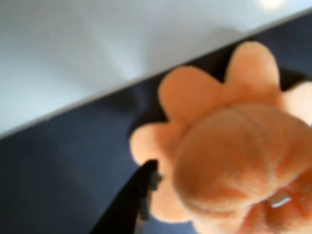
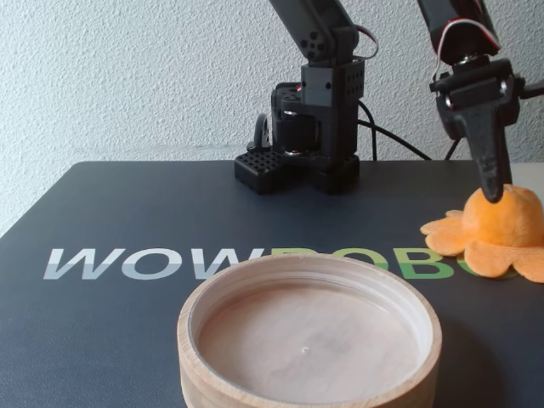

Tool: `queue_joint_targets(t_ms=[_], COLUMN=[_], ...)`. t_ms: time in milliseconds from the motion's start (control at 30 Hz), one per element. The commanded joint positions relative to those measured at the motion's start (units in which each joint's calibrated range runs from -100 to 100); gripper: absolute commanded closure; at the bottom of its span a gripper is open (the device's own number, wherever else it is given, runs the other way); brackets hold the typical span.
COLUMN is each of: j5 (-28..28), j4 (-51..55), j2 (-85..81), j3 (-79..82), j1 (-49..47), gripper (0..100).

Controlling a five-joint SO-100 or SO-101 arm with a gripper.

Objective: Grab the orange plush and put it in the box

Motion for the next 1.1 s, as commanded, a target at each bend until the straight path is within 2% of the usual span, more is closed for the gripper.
queue_joint_targets(t_ms=[0,67,100,233,333,400,500,700,733,833,900,967,1067], j5=[0.33,0.49,2.06,11.45,27.19,36.94,44.97,49.06,49.22,48.9,48.85,48.9,48.9], j4=[0.16,0.16,-0.36,1.12,11.3,13.56,10.6,9.56,9.99,11.82,12.34,12.6,19.3], j2=[0.08,0.0,-0.25,-0.84,-0.76,0.08,2.19,11.47,11.97,11.38,11.38,11.21,6.66], j3=[-0.17,-0.17,-0.26,-4.62,-20.21,-29.73,-33.45,-38.34,-39.52,-38.79,-38.79,-38.98,-38.43], j1=[3.98,6.67,7.56,13.69,25.05,33.11,41.78,49.92,49.92,49.63,49.48,48.95,48.73], gripper=[70,94,99,99,99,99,99,99,94,70,66,66,67])
